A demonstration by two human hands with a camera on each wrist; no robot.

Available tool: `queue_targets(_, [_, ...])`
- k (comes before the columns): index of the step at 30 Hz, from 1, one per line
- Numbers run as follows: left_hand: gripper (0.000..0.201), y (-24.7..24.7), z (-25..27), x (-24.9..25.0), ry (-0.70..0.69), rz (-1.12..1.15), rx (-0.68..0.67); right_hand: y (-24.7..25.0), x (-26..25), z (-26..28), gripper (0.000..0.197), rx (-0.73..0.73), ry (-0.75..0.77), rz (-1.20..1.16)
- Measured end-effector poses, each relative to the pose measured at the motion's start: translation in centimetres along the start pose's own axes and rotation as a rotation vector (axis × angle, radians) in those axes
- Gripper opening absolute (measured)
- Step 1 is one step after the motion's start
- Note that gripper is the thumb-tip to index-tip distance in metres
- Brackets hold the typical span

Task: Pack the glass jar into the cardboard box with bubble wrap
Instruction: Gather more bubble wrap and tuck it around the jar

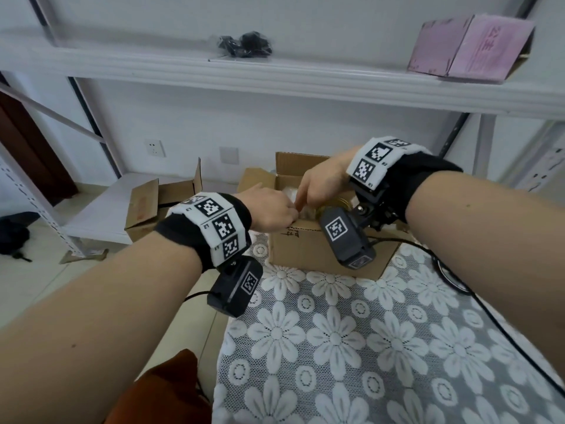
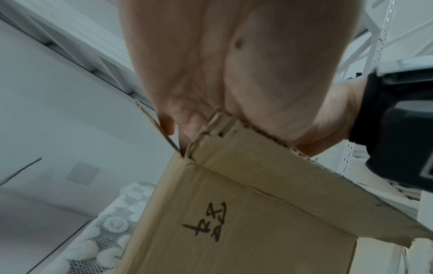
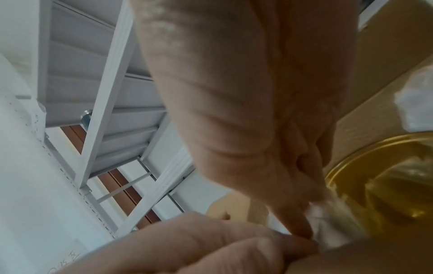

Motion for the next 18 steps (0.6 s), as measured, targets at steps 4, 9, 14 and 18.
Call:
queue_targets(4, [0.043,0.0,0.0,0.7,0.017,-0.055,-0.026,-0.8,-0.5,-1.3,0.040,-0.104,0.030,0.155])
queue_targets(9, [0.053,-0.1,-0.3,1.3,0.042,-0.002,-0.053,-1.5,-1.2,-1.5,0.035,-0.110,0.051,0.446])
queue_targets(14, [0.046,-0.2,-0.4,1.2,0.088,0.162,-0.069,-1.2,0.3,-0.4,0.033,-0.083,0.107,0.160])
queue_targets(18, [0.034,1.6,0.0,1.3,0.067,0.314,0.062,0.8,3.2,3.3,0.036,0.144,0.147,-0.297])
Point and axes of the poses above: each hand's wrist, its own z-axis away from the middle knuckle, its own y-axis out of the back of the hand, x = y × z, the point moved 4 cm from there along -z, towards the middle knuckle, and after that the axes turned 9 degrees about y, right-handed, at the moved point
